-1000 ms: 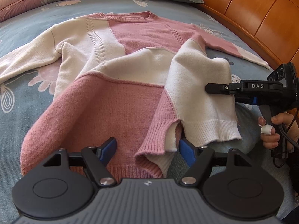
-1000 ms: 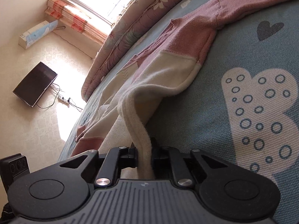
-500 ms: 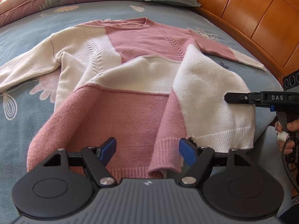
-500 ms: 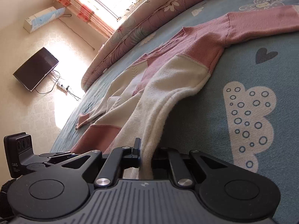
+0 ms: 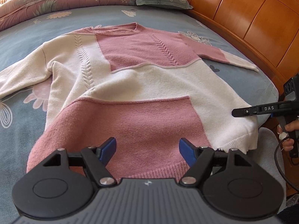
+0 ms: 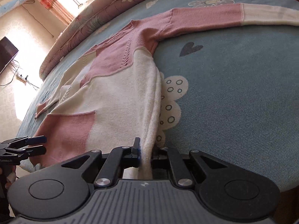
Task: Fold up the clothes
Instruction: 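Grasp the sweater body near the sleeve with the right tool and smooth it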
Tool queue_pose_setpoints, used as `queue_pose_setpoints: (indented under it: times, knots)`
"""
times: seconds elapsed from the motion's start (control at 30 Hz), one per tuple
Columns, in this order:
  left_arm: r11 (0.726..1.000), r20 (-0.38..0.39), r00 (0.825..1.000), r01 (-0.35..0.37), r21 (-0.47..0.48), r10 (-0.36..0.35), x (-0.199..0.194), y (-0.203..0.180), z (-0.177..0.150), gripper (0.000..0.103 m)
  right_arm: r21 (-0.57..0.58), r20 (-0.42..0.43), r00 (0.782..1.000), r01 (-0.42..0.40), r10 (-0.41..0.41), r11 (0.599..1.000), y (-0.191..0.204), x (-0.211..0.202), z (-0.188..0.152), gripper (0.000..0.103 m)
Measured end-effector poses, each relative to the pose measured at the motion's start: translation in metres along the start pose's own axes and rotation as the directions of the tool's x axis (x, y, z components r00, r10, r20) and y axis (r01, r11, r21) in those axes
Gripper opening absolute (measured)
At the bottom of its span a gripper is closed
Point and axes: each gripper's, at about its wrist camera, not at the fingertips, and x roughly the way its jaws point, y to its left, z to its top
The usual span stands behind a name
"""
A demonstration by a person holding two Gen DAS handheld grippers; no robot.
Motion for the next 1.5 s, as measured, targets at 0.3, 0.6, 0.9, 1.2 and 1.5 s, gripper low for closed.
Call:
queue_pose_setpoints:
  times: [0.3, 0.6, 0.9, 1.2, 1.5]
  knots:
    - [0.998, 0.016, 1.0, -0.011, -0.056, 0.012, -0.008, 0.018, 0.002, 0.074, -0.041, 0.056, 0.998, 0.046, -0.043, 0.998, 0.007, -0.019, 0.013, 0.011]
    - [0.995, 0.067, 0.998, 0.023, -0.096, -0.017, -0.034, 0.033, 0.004, 0.074, -0.067, 0.061, 0.984, 0.174, -0.17, 0.982, -0.007, -0.012, 0.023, 0.012]
    - [0.982, 0.083, 0.996, -0.023, -0.189, 0.039, -0.037, 0.076, 0.017, 0.074, -0.117, 0.032, 0.981, 0.193, -0.19, 0.974, -0.002, -0.015, 0.022, 0.02]
    - [0.955, 0.102, 0.994, 0.008, -0.297, 0.024, -0.021, 0.124, 0.04, 0.074, -0.004, 0.153, 0.987, 0.042, -0.041, 0.999, -0.017, -0.063, 0.041, 0.047]
    - [0.839, 0.129, 0.989, 0.134, -0.527, -0.076, 0.032, 0.178, 0.059, 0.074, 0.291, 0.192, 0.97, -0.202, 0.15, 0.935, -0.066, 0.003, 0.122, 0.052]
